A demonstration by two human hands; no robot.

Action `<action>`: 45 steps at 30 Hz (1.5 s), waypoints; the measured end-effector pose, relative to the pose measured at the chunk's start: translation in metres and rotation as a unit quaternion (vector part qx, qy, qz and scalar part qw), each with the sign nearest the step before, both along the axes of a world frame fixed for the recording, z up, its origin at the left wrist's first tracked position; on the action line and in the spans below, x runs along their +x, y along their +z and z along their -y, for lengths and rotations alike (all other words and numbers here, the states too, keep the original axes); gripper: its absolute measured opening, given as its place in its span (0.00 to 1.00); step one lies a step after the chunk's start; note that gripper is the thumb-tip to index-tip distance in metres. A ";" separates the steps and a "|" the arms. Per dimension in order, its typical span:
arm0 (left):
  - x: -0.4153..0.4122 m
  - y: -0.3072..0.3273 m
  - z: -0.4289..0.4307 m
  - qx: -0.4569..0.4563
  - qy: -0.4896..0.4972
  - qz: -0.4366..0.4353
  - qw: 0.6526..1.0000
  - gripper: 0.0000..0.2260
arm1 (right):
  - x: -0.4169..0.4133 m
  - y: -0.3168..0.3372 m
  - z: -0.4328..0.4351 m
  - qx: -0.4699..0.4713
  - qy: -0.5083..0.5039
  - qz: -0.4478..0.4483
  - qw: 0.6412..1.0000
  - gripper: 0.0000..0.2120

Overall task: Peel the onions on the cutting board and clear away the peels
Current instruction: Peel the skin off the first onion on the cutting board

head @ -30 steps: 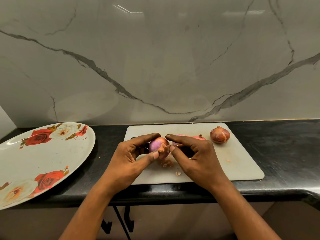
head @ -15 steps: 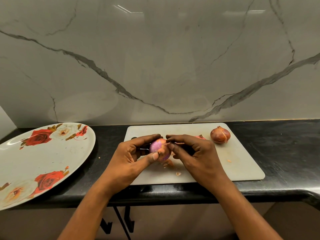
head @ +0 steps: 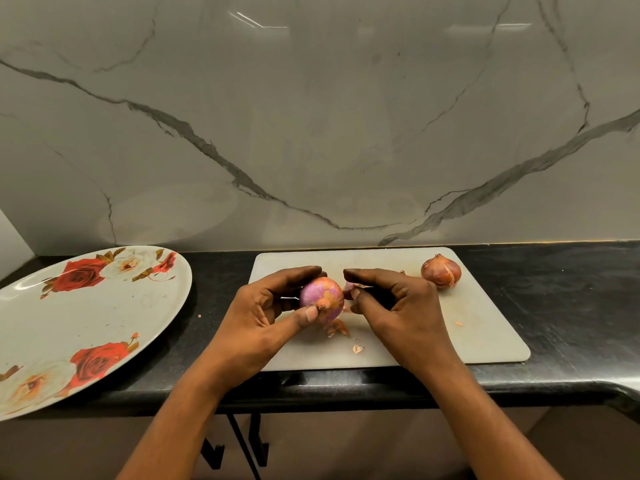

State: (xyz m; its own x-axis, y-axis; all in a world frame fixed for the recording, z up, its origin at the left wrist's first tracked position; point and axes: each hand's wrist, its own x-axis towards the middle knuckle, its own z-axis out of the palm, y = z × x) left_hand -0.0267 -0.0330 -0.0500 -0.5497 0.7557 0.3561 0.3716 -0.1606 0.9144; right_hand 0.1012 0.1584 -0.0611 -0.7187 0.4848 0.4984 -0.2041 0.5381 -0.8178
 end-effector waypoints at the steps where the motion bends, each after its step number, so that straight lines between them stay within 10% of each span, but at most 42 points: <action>1: 0.000 0.000 0.000 0.001 -0.001 -0.001 1.000 0.24 | 0.000 0.000 0.000 -0.001 0.006 0.005 1.000 0.16; 45: 0.002 -0.008 -0.003 -0.036 0.050 -0.117 0.991 0.26 | 0.006 0.004 0.008 0.151 0.014 0.006 0.988 0.07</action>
State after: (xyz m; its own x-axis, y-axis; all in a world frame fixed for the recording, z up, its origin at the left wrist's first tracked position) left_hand -0.0250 -0.0298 -0.0577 -0.5326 0.7291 0.4298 0.5849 -0.0500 0.8096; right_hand 0.1076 0.1502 -0.0566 -0.7360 0.2955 0.6090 -0.2138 0.7521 -0.6234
